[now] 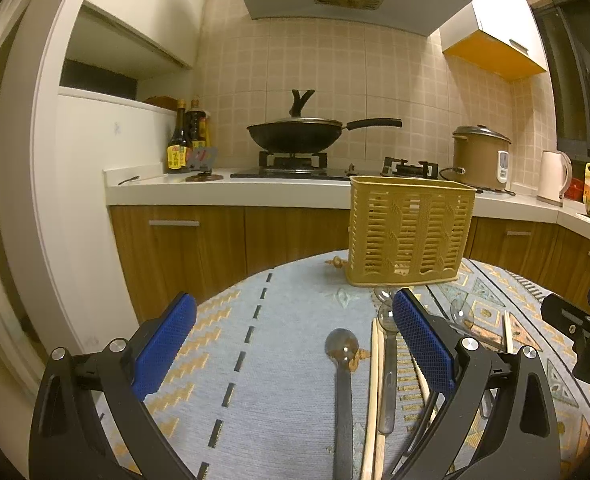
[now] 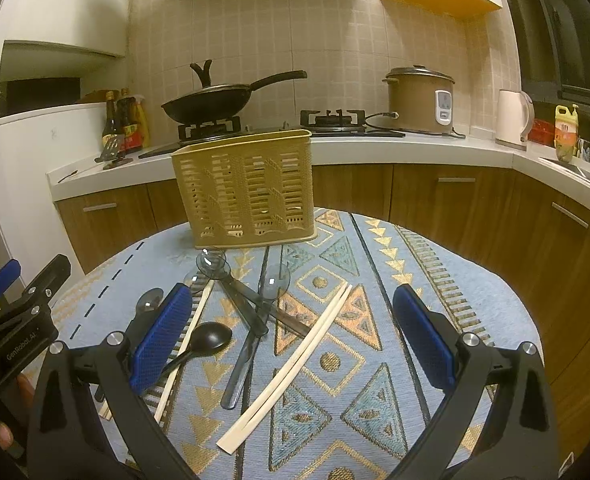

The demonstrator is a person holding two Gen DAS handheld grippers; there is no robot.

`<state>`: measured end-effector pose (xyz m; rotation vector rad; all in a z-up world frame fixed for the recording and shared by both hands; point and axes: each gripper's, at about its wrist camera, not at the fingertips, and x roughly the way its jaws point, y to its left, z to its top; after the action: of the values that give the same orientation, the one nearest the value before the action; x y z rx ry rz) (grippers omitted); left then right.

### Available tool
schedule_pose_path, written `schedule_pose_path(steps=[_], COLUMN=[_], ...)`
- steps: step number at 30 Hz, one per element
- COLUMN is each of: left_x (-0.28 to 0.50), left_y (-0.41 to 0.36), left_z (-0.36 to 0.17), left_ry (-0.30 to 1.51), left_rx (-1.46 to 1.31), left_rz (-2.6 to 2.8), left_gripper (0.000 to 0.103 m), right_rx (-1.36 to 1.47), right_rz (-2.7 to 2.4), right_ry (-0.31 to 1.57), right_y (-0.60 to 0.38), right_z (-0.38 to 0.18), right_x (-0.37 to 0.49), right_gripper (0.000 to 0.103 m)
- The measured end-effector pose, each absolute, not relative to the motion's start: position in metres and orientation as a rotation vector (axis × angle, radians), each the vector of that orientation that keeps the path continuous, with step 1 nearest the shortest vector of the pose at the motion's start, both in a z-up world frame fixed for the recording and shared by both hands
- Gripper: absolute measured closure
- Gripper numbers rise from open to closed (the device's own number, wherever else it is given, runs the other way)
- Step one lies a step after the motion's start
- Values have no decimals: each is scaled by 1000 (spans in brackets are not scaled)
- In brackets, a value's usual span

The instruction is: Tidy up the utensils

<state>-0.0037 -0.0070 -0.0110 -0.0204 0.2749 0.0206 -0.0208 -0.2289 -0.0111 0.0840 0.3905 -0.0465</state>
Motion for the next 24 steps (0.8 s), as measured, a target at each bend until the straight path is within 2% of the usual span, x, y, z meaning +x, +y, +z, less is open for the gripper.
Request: schedule_pose_path(steps=[24], left_x=[-3], left_y=[-4], left_z=[-12], left_ry=[282], left_rx=[-24], left_rz=[18], left_gripper=[8], right_rx=[83], right_rz=[-44], right_ry=[400], right_y=[-229], right_z=[-12], right_x=[-20], right_gripper=[7])
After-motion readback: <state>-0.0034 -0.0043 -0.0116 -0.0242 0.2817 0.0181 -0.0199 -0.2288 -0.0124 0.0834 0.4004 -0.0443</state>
